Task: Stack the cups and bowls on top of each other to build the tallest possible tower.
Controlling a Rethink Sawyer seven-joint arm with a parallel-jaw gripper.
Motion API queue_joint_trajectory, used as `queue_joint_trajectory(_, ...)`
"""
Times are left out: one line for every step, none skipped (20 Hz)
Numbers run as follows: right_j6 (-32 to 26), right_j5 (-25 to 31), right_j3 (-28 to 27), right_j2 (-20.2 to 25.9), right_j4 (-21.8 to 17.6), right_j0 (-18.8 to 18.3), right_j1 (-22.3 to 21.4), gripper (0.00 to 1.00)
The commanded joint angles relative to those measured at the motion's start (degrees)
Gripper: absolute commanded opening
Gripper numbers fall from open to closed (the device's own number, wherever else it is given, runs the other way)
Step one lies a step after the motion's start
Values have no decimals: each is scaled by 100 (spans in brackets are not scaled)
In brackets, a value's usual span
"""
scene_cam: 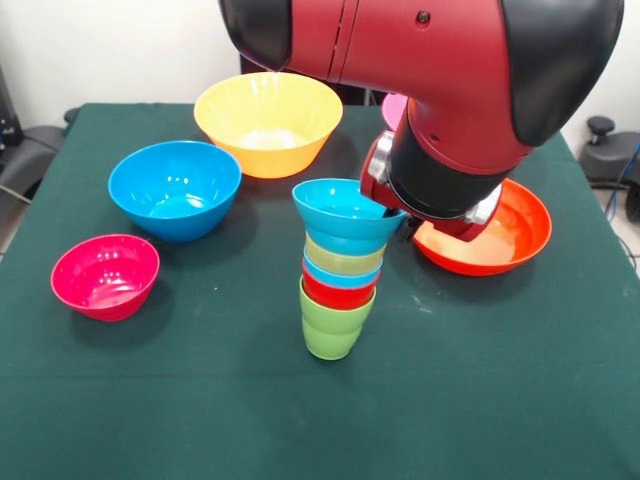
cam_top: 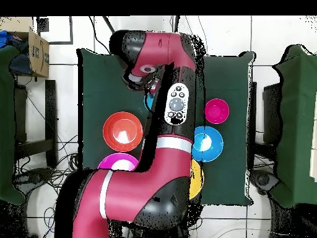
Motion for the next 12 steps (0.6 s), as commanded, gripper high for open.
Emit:
queue_joint_trajectory(310,-557,-222,319,-216,-19,500,0)
queue_joint_trajectory(305,-528,-295,306,-210,-24,528,0)
queue_joint_trajectory(277,-450,-413,284,-211,-32,568,0)
queue_joint_trajectory(262,-407,-473,271,-202,-37,591,0)
queue_joint_trajectory(224,-351,-571,261,-196,-47,631,0)
queue_joint_trajectory(213,-321,-624,256,-180,-52,657,0)
queue_joint_trajectory(197,-330,-699,260,-168,-64,704,0)
queue_joint_trajectory(192,-324,-729,257,-154,-67,723,0)
queue_joint_trajectory(190,-332,-741,256,-138,-71,736,0)
queue_joint_trajectory(188,-339,-752,255,-121,-75,749,0)
queue_joint_trajectory(203,-413,-612,253,-115,-64,695,0)
queue_joint_trajectory(206,-437,-569,248,-106,-61,680,0)
